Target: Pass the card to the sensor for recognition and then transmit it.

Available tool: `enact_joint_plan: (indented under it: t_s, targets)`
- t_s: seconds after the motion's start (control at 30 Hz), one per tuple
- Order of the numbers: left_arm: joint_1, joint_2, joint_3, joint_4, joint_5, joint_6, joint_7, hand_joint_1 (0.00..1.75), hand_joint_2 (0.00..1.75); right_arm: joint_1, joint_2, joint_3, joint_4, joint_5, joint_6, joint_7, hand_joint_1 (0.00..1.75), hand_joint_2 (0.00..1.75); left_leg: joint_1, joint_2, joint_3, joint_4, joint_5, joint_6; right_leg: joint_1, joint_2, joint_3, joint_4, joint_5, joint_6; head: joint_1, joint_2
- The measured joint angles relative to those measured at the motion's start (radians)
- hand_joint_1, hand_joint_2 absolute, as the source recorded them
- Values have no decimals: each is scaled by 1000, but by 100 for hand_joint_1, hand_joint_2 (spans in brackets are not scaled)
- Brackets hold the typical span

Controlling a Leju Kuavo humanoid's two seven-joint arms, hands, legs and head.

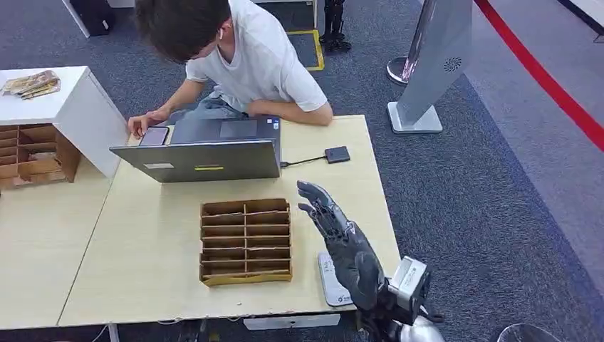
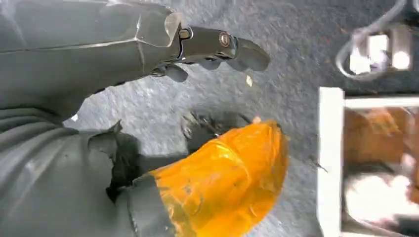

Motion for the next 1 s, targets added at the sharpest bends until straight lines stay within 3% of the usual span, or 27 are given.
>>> enact_joint_plan:
  t_s: [0.07, 0.23, 0.37, 0.57, 0.67, 0.8, 1.0]
  targets:
    - [100, 36, -99, -109, 70, 89, 31, 0, 0, 36, -5, -26, -14, 17, 6, -6, 0, 0, 0, 5, 1, 0, -2, 2, 0, 5, -1, 0, -1, -1, -1, 0]
    - [191, 101, -244, -213, 165, 168, 55, 0, 0, 63, -7, -48, -28, 33, 13, -15, 0, 0, 1, -1, -1, 0, -3, 2, 0, -2, 0, 0, -4, 0, 0, 0]
    - [275, 119, -246, -355, 94, 194, 135, 0, 0, 100, -20, -56, -47, 42, -8, -35, 0, 0, 0, 1, 1, 0, -4, 0, 1, 0, 0, 0, -5, -1, 0, 0]
    - [290, 97, -194, -375, 75, 185, 107, 0, 0, 145, -41, -69, -87, 49, -35, -42, 0, 0, 0, -1, 1, 0, -4, 1, 0, -2, 1, 0, -4, -1, 0, 0]
    - [263, 68, -153, -328, 61, 163, 84, 0, 0, 161, -53, -73, -104, 50, -49, -44, 0, 0, 0, -1, 1, 0, -3, 1, 0, -2, 1, 0, -4, -1, 0, 0]
    - [170, 27, -91, -146, 39, 116, 26, 0, 0, 178, -64, -78, -115, 52, -52, -47, 0, 0, 0, -1, 1, 0, -3, 1, 0, -3, 2, 0, -4, -1, -1, 0]
    - [43, -9, -65, 119, -41, 80, 38, 0, 0, 186, -80, -82, -122, 56, -63, -53, 0, 0, 0, -1, 2, 0, -3, 1, 0, -3, 2, 0, -4, -1, -1, 0]
